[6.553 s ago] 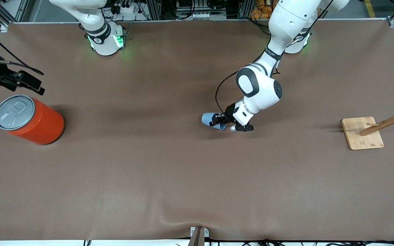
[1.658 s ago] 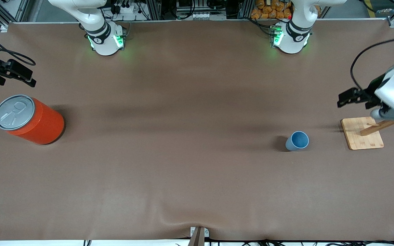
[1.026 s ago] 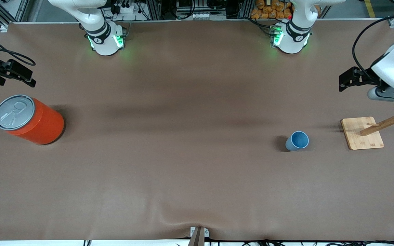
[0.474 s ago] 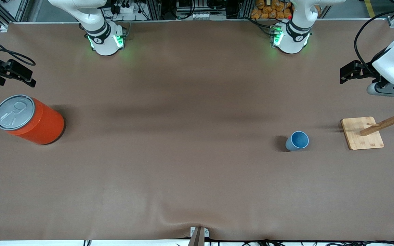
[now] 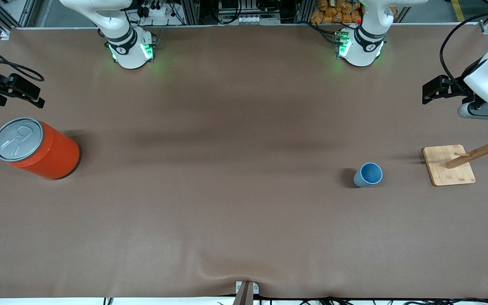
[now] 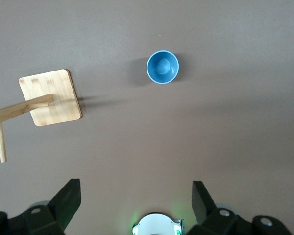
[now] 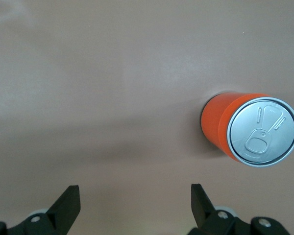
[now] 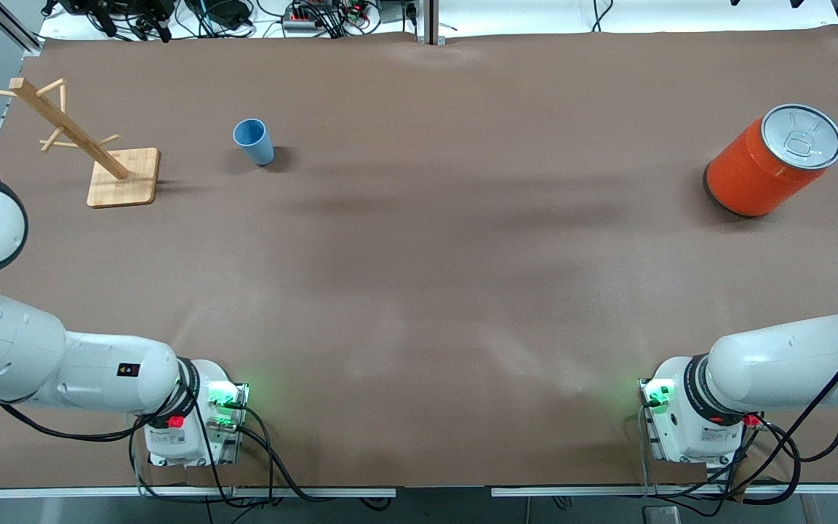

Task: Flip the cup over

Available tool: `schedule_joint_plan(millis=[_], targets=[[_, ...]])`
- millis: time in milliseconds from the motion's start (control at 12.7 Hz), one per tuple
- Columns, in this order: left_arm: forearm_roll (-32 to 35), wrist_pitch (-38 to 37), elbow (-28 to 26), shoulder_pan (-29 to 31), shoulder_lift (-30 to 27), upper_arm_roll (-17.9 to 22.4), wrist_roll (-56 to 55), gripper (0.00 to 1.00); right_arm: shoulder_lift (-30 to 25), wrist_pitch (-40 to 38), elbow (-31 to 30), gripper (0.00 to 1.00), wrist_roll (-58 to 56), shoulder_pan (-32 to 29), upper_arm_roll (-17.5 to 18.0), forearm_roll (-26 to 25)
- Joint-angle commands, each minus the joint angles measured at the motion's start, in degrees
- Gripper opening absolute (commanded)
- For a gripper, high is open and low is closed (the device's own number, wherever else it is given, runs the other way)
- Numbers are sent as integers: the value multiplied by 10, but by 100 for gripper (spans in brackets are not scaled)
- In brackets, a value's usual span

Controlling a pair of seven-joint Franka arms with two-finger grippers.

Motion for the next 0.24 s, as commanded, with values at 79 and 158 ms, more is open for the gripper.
schedule_joint_plan(millis=[79, 158], targets=[[-3, 1, 13, 4, 6, -1, 5, 100, 6, -4, 11, 100, -4, 3, -2, 2], [-4, 1, 13, 3, 6, -1, 7, 100, 6, -4, 11, 100, -4, 3, -2, 2]])
